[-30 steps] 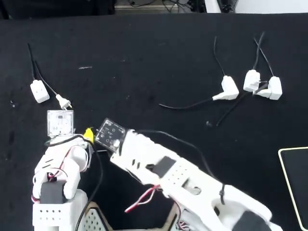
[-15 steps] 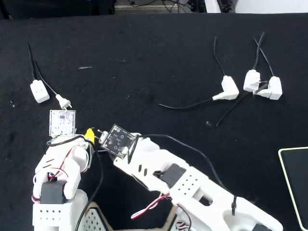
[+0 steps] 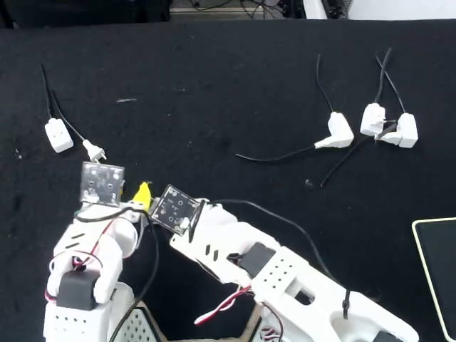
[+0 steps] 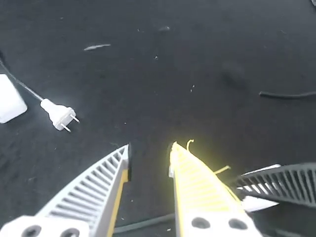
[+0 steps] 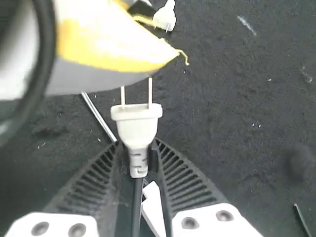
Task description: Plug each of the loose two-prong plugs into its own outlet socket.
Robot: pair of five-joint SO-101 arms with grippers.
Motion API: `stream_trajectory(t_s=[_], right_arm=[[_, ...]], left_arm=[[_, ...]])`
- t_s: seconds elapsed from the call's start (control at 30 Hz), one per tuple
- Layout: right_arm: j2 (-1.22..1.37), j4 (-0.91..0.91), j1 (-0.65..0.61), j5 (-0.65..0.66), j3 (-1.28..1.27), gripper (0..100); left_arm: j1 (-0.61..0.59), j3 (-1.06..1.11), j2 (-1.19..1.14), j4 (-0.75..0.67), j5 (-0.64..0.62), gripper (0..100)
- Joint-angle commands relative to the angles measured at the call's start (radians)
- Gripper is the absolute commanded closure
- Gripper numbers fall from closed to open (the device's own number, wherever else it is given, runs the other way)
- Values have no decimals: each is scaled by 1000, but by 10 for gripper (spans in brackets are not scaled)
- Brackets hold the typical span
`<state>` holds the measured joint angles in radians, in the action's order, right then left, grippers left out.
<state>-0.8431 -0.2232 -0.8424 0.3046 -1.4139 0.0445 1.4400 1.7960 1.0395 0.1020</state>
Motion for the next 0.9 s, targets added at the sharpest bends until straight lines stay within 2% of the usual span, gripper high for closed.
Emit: stream_trajectory(t_s=[0.0, 0.17, 0.37, 0.7, 0.87], right_arm=[[-38, -5, -14, -9, 12, 988], [-39, -5, -14, -12, 15, 988], [-39, 0, -72, -124, 24, 988], [-39, 0, -71, -132, 27, 988], [-39, 3, -71, -247, 31, 988]], left_arm=[[-1, 73, -9, -54, 41, 855], [-50, 127, -5, -91, 41, 855], [-45, 128, -8, -84, 40, 855], [-45, 162, -8, -83, 40, 855], [-44, 179, -3, -81, 40, 855]])
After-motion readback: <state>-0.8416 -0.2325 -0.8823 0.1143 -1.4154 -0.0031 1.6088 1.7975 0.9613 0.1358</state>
